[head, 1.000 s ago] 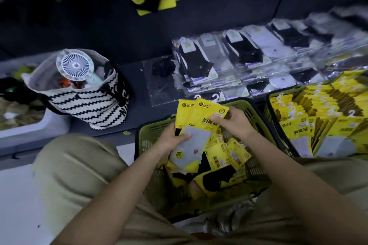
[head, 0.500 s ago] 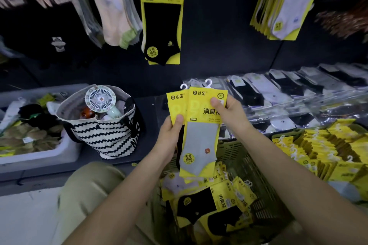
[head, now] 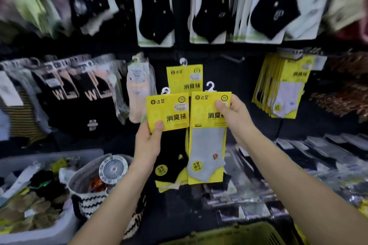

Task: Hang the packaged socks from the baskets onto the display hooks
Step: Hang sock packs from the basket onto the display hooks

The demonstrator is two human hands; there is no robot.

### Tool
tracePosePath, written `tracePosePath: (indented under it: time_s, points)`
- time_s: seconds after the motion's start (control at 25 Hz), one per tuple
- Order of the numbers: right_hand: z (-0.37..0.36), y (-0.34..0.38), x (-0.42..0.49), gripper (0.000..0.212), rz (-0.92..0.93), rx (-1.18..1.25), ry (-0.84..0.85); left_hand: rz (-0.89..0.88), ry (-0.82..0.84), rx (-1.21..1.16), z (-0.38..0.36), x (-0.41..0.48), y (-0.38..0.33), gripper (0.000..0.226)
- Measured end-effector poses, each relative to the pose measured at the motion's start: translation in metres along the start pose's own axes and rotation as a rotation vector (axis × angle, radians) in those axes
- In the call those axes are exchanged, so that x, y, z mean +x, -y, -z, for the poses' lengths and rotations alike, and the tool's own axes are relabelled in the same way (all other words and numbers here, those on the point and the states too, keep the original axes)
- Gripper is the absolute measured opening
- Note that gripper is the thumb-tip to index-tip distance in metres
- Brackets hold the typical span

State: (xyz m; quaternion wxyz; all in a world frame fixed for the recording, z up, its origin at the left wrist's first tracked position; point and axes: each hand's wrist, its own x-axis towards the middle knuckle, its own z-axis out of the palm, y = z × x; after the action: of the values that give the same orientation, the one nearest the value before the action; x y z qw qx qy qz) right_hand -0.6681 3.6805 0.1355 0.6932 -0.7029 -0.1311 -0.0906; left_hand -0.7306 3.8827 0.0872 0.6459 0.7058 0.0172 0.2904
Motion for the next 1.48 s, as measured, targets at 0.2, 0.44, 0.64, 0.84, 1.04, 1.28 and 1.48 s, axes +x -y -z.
tracePosePath:
  time_s: [0.2,0.44,0.64,0.84,1.04,1.28,1.48]
  points:
    - [-0.031,0.036,0.038,0.006,0.079,-0.047,-0.001,-0.042,-0.103,-0.017,0.029,0.024,-0.018,0.019]
    - [-0.061,0.037,0.061,0.013,0.048,-0.203,-0.006,-0.035,-0.093,-0.036,0.043,0.026,-0.022,0.014]
    - [-0.063,0.033,0.064,0.022,-0.023,-0.329,-0.046,-0.005,-0.016,-0.075,0.031,0.024,-0.025,0.017]
    - [-0.059,0.034,0.031,0.026,0.259,-0.305,-0.118,-0.026,0.045,-0.094,0.014,0.023,-0.028,0.02]
    - [-0.061,0.043,0.014,0.017,0.223,-0.227,0.039,-0.009,0.055,-0.149,-0.006,0.018,-0.031,0.018]
    - [-0.045,0.039,0.023,0.01,0.062,0.038,-0.012,0.008,0.054,-0.198,-0.012,0.018,-0.028,0.025]
    - [-0.039,0.047,0.042,0.013,0.076,0.055,-0.153,-0.007,-0.071,-0.155,0.007,0.032,-0.023,0.022]
